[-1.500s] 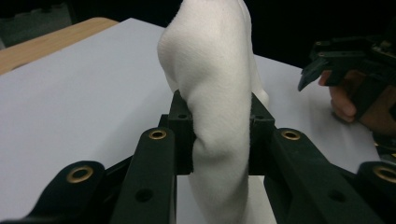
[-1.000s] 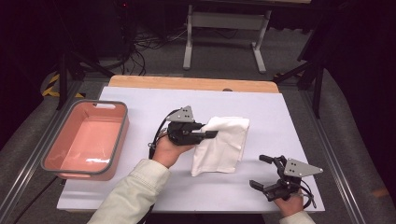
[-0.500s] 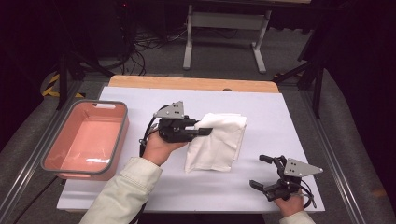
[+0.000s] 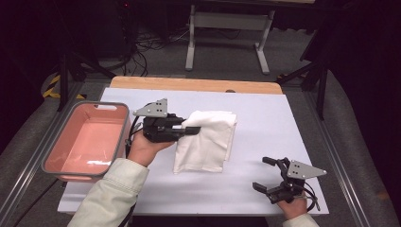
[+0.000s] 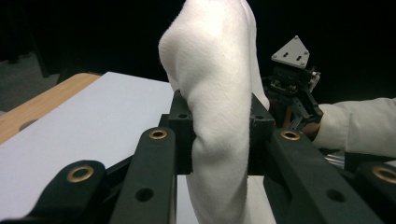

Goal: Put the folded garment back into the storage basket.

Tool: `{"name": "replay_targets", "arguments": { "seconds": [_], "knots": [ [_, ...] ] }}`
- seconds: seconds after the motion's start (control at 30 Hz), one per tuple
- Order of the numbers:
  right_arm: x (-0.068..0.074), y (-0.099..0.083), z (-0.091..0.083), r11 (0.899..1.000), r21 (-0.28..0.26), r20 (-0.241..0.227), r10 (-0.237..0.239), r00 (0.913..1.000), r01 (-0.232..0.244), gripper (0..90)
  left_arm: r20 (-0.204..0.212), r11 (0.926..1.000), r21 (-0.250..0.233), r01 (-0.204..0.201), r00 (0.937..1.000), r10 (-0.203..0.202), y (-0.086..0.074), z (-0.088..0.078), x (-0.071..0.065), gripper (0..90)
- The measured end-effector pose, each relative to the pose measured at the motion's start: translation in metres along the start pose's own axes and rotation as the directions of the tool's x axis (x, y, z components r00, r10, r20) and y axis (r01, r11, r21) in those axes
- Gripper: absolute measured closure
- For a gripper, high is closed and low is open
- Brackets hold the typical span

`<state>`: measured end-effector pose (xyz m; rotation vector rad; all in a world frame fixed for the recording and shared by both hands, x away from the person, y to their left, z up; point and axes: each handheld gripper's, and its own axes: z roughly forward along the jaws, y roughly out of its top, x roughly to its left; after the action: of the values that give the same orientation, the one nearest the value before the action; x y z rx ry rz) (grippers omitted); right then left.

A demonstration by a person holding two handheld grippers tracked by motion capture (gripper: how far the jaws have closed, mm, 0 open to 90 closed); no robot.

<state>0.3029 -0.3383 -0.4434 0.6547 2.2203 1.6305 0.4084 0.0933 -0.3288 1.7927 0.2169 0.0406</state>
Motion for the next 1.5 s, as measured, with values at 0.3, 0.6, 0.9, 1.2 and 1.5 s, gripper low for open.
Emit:
{"name": "replay_targets", "arguments": {
  "seconds": [0.3,0.6,0.9,1.2,1.5],
  "knots": [
    [0.0,0.0,0.0,1.0,0.0,0.001,0.002,1.0,-0.002,1.5,-0.051,0.9999,-0.01,-0.008,0.9987,0.008,0.002,-0.032,0.001,71.7],
    [0.0,0.0,0.001,1.0,0.004,0.003,0.002,1.0,-0.002,1.6,-0.111,0.9999,-0.006,-0.015,0.9937,0.014,0.002,-0.061,-0.001,71.6],
    [0.001,0.0,0.001,1.0,0.006,0.004,0.003,1.0,-0.003,1.6,-0.163,0.9999,-0.002,-0.015,0.9865,0.014,0.002,-0.091,-0.003,71.6],
    [0.001,0.0,0.001,1.0,0.008,0.003,0.004,1.0,-0.004,1.5,-0.222,0.9998,0.007,-0.02,0.9748,0.021,0.002,-0.121,-0.005,71.6],
    [0.001,0.0,0.002,1.0,0.009,0.003,0.005,1.0,-0.005,1.5,-0.275,0.9998,0.02,-0.006,0.9614,0.011,-0.003,-0.151,-0.007,71.6]
  ]
}}
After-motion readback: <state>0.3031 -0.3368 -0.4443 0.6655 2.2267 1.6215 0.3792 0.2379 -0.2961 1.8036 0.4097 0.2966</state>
